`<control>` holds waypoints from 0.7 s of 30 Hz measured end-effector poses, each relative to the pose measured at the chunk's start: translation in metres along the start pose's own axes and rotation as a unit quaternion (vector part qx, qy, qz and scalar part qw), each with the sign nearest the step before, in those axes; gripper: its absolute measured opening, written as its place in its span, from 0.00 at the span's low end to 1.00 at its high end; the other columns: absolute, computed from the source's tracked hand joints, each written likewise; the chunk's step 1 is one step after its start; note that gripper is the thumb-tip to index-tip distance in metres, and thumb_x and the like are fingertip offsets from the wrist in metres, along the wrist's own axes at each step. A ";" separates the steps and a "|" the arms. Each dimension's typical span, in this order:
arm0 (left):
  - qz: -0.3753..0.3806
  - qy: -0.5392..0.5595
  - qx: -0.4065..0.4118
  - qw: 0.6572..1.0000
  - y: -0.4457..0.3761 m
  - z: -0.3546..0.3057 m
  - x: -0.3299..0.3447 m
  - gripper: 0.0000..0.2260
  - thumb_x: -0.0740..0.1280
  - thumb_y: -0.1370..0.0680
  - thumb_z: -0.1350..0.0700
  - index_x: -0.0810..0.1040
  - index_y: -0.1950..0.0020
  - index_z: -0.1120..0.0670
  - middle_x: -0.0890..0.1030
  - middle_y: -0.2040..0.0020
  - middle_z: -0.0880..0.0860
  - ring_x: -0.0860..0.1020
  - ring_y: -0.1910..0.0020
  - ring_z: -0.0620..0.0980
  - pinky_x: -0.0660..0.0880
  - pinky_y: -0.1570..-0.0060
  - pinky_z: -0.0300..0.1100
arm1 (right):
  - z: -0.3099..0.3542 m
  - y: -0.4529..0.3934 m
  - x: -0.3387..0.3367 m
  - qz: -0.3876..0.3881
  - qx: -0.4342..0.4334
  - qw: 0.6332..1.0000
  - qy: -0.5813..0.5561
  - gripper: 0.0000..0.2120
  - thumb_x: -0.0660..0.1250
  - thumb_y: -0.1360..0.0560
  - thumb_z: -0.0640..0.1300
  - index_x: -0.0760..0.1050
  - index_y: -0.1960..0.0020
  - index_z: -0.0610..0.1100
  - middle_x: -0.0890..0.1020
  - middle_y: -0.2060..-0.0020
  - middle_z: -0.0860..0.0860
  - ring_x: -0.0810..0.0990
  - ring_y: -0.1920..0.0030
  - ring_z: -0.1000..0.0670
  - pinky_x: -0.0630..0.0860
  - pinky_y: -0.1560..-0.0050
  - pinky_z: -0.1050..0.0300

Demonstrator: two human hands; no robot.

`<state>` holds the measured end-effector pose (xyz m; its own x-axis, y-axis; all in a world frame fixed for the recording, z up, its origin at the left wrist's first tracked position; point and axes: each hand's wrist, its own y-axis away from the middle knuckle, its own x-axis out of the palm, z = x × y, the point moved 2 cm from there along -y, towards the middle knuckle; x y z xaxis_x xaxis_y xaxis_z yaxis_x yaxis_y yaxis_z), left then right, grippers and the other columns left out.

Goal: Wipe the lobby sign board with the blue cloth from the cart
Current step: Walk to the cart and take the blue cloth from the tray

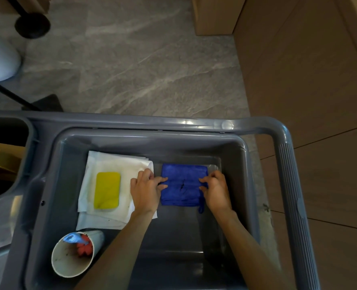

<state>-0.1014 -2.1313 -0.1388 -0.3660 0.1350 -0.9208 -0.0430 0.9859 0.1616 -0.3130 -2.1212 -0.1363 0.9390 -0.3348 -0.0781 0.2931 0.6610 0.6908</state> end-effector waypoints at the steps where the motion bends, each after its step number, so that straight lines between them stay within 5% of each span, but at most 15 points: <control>1: 0.003 0.000 -0.001 1.000 -0.001 -0.001 0.000 0.09 0.76 0.27 0.50 0.87 0.48 0.49 0.79 0.56 0.54 0.76 0.52 0.56 0.68 0.57 0.48 | 0.002 -0.001 0.002 -0.001 -0.004 1.000 0.011 0.13 0.66 0.28 0.35 0.66 0.65 0.47 0.71 0.53 0.44 0.72 0.57 0.44 0.70 0.61 0.50; 5: 0.020 0.024 -0.021 0.999 -0.003 -0.004 0.002 0.06 0.73 0.23 0.52 0.85 0.48 0.49 0.83 0.54 0.53 0.79 0.53 0.54 0.65 0.56 0.44 | 0.003 -0.002 0.002 -0.011 -0.020 0.999 0.024 0.15 0.65 0.28 0.33 0.71 0.67 0.50 0.73 0.50 0.42 0.73 0.56 0.44 0.72 0.60 0.52; 9: 0.032 0.061 -0.044 0.997 0.002 -0.010 0.002 0.04 0.71 0.22 0.55 0.81 0.48 0.51 0.83 0.52 0.53 0.81 0.54 0.53 0.68 0.54 0.42 | -0.003 0.001 0.001 -0.039 -0.065 0.988 0.135 0.08 0.66 0.26 0.33 0.76 0.52 0.44 0.73 0.46 0.43 0.74 0.52 0.49 0.72 0.58 0.60; 12: 0.031 0.076 -0.047 0.995 0.006 -0.012 -0.001 0.05 0.70 0.21 0.56 0.79 0.46 0.52 0.82 0.49 0.55 0.80 0.54 0.54 0.71 0.54 0.41 | -0.008 0.004 -0.002 -0.056 -0.086 0.981 0.163 0.10 0.66 0.26 0.33 0.74 0.46 0.40 0.73 0.51 0.48 0.78 0.61 0.57 0.76 0.63 0.63; 15: 0.027 0.086 -0.035 0.995 0.010 -0.013 -0.005 0.05 0.69 0.21 0.56 0.78 0.46 0.54 0.80 0.47 0.56 0.80 0.53 0.55 0.77 0.55 0.44 | -0.008 0.008 -0.007 -0.048 -0.109 0.952 0.281 0.10 0.66 0.23 0.37 0.74 0.44 0.48 0.75 0.47 0.47 0.77 0.49 0.51 0.77 0.48 0.55; 21: 0.032 0.150 -0.052 0.987 0.020 -0.011 -0.014 0.06 0.67 0.19 0.56 0.76 0.44 0.54 0.82 0.48 0.56 0.81 0.52 0.54 0.80 0.49 0.46 | -0.003 0.025 -0.007 -0.041 -0.164 0.912 0.375 0.12 0.66 0.21 0.42 0.71 0.50 0.60 0.73 0.50 0.54 0.77 0.53 0.54 0.74 0.50 0.59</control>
<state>-0.1072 -2.1148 -0.1184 -0.6290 0.1456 -0.7636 -0.0999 0.9590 0.2651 -0.3115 -2.1005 -0.1201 0.7346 0.0791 -0.6739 0.2906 0.8608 0.4178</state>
